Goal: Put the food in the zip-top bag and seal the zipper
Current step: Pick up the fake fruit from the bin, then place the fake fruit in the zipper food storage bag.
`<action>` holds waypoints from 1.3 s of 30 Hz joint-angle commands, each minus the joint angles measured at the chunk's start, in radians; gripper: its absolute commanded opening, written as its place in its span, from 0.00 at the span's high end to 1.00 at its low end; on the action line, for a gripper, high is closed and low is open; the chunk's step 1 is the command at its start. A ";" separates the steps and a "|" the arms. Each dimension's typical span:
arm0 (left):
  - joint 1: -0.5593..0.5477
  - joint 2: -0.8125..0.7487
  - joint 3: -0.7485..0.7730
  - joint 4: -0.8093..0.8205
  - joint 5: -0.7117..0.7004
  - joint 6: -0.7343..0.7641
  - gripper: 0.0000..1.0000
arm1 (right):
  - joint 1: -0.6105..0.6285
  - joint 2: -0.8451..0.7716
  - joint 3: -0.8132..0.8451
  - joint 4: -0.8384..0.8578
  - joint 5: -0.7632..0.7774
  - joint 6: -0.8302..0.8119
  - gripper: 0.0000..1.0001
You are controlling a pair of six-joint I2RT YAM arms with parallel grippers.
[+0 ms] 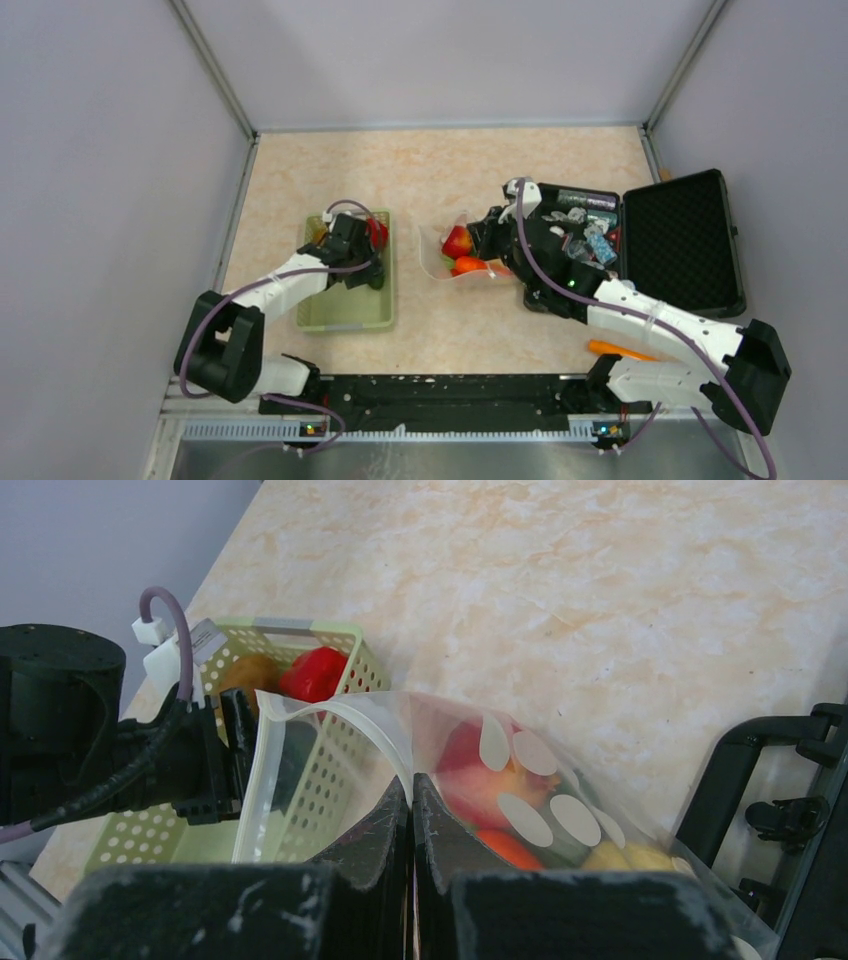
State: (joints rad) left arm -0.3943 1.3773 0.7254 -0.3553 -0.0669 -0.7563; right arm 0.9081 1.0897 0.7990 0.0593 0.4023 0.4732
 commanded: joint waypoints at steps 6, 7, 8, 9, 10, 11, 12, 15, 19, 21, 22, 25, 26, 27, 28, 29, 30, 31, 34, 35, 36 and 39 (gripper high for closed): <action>0.004 -0.135 -0.031 -0.047 0.006 0.006 0.83 | 0.006 0.014 0.027 0.030 -0.002 0.021 1.00; 0.003 -0.161 -0.029 -0.058 0.002 0.009 0.85 | 0.007 0.014 0.026 0.028 -0.002 0.021 1.00; 0.003 -0.180 -0.027 -0.069 -0.002 0.008 0.86 | 0.008 0.012 0.026 0.028 0.000 0.021 1.00; 0.003 -0.197 -0.020 -0.081 -0.006 0.005 0.86 | 0.006 0.013 0.026 0.027 0.001 0.022 1.00; 0.003 -0.213 -0.014 -0.093 -0.005 0.007 0.86 | 0.007 0.012 0.026 0.028 0.004 0.022 1.00; 0.004 -0.227 -0.004 -0.105 -0.001 0.008 0.86 | 0.007 0.012 0.025 0.029 0.007 0.021 1.00; 0.004 -0.241 0.006 -0.121 0.004 0.009 0.86 | 0.007 0.012 0.025 0.033 0.008 0.022 1.00; 0.004 -0.286 0.040 -0.158 0.027 0.018 0.87 | 0.007 0.014 0.025 0.035 0.007 0.022 1.00; 0.004 -0.363 0.080 -0.185 0.060 0.040 0.89 | 0.006 0.016 0.020 0.040 0.006 0.025 1.00; 0.003 -0.402 0.091 -0.166 0.136 0.064 0.87 | 0.008 0.018 0.020 0.043 0.006 0.025 1.00; 0.003 -0.412 0.091 -0.143 0.187 0.079 0.87 | 0.007 0.019 0.020 0.044 0.007 0.026 1.00; 0.003 -0.421 0.102 -0.093 0.349 0.077 0.90 | 0.005 0.027 0.022 0.052 -0.001 0.031 1.00; 0.002 -0.420 0.105 -0.079 0.397 0.078 0.90 | 0.006 0.030 0.023 0.053 -0.005 0.032 1.00; 0.002 -0.421 0.112 -0.069 0.432 0.077 0.90 | 0.006 0.032 0.025 0.051 -0.008 0.035 1.00; 0.002 -0.423 0.118 -0.062 0.460 0.079 0.90 | 0.007 0.035 0.026 0.049 -0.009 0.038 1.00; 0.002 -0.428 0.126 -0.058 0.484 0.084 0.90 | 0.006 0.037 0.026 0.045 -0.012 0.040 1.00; 0.002 -0.430 0.139 -0.058 0.514 0.088 0.90 | 0.007 0.036 0.026 0.045 -0.013 0.042 1.00; 0.002 -0.435 0.149 -0.055 0.530 0.090 0.89 | 0.007 0.036 0.026 0.046 -0.012 0.044 1.00; 0.002 -0.454 0.170 -0.030 0.629 0.090 0.88 | 0.008 0.036 0.026 0.046 -0.012 0.043 1.00; 0.000 -0.460 0.176 -0.017 0.651 0.087 0.88 | 0.007 0.036 0.026 0.046 -0.011 0.043 1.00; -0.003 -0.466 0.177 -0.003 0.672 0.085 0.87 | 0.007 0.036 0.026 0.048 -0.012 0.045 1.00; -0.015 -0.465 0.190 0.026 0.733 0.079 0.84 | 0.008 0.041 0.027 0.051 -0.015 0.047 1.00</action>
State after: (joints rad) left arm -0.3958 0.9344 0.8627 -0.4259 0.5243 -0.6842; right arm 0.9096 1.1236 0.7990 0.0750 0.3946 0.5091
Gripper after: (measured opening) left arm 0.486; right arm 0.003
